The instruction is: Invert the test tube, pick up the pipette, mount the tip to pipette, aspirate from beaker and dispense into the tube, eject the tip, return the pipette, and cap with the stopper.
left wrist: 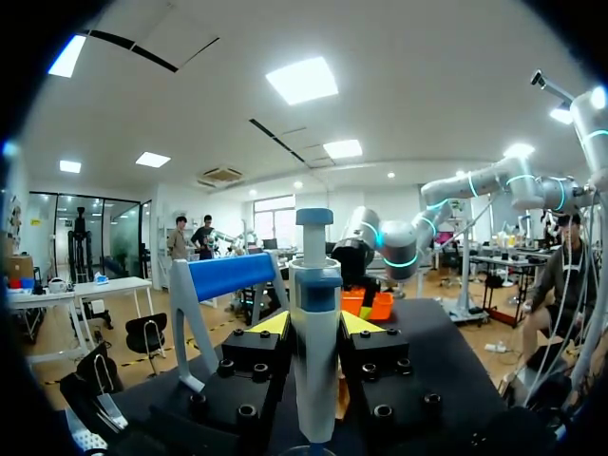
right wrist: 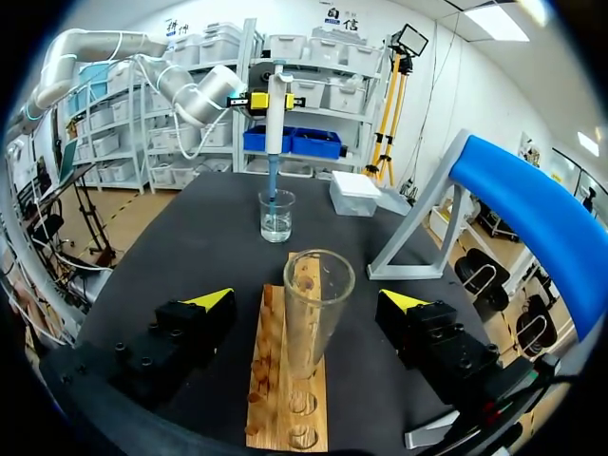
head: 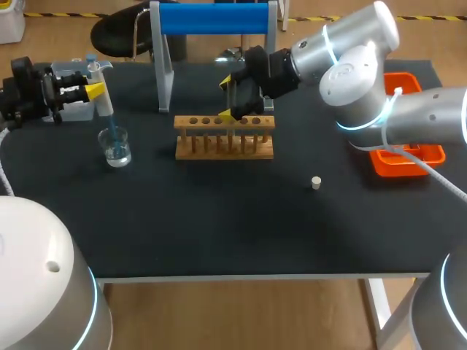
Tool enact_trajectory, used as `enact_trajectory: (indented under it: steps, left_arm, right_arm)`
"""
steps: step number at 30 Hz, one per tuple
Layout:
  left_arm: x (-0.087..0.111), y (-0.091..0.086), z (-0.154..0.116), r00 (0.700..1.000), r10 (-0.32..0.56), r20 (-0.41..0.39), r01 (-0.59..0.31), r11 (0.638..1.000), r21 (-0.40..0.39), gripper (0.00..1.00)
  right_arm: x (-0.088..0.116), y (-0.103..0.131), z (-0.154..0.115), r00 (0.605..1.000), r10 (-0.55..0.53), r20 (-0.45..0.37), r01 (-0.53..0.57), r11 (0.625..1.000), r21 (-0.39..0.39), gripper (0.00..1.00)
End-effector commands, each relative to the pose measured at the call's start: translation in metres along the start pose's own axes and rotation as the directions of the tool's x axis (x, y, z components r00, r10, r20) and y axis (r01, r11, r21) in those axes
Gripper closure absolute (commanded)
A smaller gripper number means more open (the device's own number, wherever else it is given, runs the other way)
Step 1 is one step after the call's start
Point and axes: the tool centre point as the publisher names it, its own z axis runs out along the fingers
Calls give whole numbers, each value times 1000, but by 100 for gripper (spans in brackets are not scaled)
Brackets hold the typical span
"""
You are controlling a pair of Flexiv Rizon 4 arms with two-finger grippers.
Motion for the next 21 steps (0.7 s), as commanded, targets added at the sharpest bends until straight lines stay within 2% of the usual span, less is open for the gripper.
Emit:
enact_trajectory:
  steps: [1, 9, 21]
  left_arm:
    - [-1, 0, -1, 1000, 0, -4, 0, 1000, 1, 100]
    - [-1, 0, -1, 1000, 0, -4, 0, 1000, 1, 100]
    - [5, -15, 1, 1000, 13, -7, -13, 999, -31, 100]
  right_arm:
    - [-1, 1, -1, 1000, 0, -5, 0, 1000, 4, 0]
    - [-1, 1, -1, 1000, 0, -5, 0, 1000, 4, 0]
    - [-1, 1, -1, 1000, 0, -5, 0, 1000, 4, 0]
